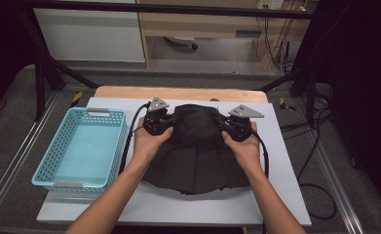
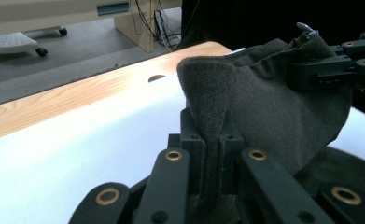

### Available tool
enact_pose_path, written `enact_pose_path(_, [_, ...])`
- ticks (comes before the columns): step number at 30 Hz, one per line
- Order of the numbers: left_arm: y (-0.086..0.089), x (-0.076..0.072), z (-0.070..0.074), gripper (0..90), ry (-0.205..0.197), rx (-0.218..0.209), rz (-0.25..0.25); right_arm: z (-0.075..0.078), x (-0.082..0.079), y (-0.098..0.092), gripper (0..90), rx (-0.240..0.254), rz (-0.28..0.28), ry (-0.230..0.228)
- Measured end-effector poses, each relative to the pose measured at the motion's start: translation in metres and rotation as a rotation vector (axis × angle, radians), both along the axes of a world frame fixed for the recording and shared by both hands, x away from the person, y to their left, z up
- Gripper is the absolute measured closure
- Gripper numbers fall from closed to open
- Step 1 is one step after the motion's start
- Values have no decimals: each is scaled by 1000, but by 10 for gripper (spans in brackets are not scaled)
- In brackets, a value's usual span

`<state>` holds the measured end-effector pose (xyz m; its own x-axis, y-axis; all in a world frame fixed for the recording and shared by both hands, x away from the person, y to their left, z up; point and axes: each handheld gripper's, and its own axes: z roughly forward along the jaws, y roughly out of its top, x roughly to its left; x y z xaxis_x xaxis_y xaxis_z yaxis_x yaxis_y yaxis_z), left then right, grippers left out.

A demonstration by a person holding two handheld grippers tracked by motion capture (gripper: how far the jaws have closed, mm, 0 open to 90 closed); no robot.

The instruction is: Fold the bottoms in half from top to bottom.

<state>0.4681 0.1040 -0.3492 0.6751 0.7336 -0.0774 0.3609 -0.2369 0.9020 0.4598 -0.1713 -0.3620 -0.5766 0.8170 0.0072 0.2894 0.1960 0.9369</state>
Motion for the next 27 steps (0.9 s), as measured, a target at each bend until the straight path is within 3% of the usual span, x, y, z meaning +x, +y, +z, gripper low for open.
enact_pose_path(5, [2, -13, -12, 845, 2, -11, -9, -11, -12, -1, 799, 6, 11, 4])
enact_pose_path(12, [10, -26, -28, 843, 34, -34, -4, -23, -24, 3, 797, 17, 27, 15])
enact_pose_path(27, [14, -44, -44, 838, 57, -37, -21, -38, -41, 4, 782, 23, 44, 38])
